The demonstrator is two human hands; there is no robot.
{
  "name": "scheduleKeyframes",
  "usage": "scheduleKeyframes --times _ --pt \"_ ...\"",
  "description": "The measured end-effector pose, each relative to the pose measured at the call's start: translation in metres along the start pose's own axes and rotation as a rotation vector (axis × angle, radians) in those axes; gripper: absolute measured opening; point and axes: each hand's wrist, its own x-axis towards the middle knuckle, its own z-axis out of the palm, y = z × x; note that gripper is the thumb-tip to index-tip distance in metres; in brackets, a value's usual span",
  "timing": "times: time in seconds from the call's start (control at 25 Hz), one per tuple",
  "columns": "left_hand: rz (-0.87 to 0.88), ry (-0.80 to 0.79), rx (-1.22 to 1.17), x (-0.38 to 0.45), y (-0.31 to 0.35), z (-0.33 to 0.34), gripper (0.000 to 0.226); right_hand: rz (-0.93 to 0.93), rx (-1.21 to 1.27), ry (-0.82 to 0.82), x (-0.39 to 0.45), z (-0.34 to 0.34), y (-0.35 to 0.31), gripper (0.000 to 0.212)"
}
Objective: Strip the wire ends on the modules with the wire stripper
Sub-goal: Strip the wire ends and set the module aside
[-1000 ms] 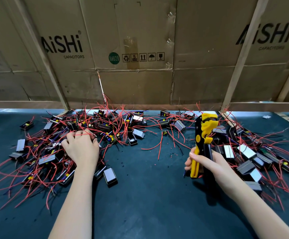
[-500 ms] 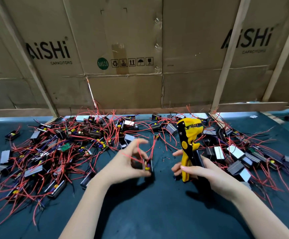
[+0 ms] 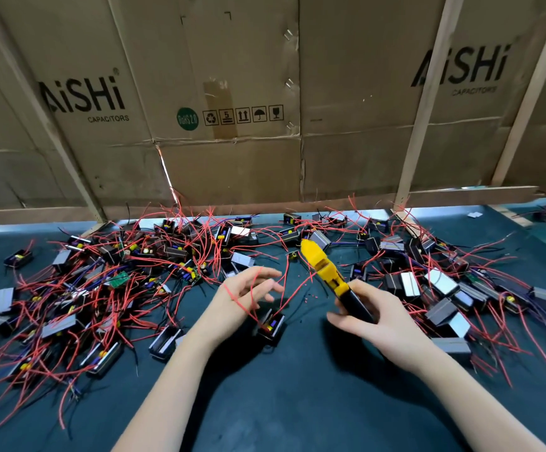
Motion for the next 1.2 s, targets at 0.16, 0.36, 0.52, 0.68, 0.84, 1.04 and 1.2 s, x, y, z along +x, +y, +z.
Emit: scheduleKeyframes --times 0.16,0.36,0.52,0.68,0.84,1.04,1.2 --pt "0.001 -0.110 -0.084 0.002 -0.005 0.021 0.040 0.003 -0.007 0.176 0.004 -0.003 0.005 0.027" --pt "0.095 0.038 0.286 0.002 -0.007 0.033 0.037 0.045 -0.261 0.389 0.005 -0.007 0.013 0.031" --pt "0.099 0.217 0.470 0.003 -0.007 0.039 0.032 0.057 -0.413 0.441 0.006 -0.006 0.014 0.036" --pt "-0.046 0.345 0.013 0.003 0.001 0.041 0.016 0.059 -0.585 0.490 0.006 -0.006 0.017 0.040" --pt "-0.053 0.199 -0.321 -0.001 0.011 0.037 0.012 -0.007 -0.878 0.552 0.009 -0.007 0.023 0.049" --pt "0.030 0.090 -0.292 -0.002 0.010 0.043 0.022 -0.062 -1.008 0.595 0.010 -0.002 0.030 0.058" --pt "0.008 0.135 -0.294 0.001 0.005 0.045 0.026 -0.107 -1.073 0.572 0.010 0.001 0.032 0.056"
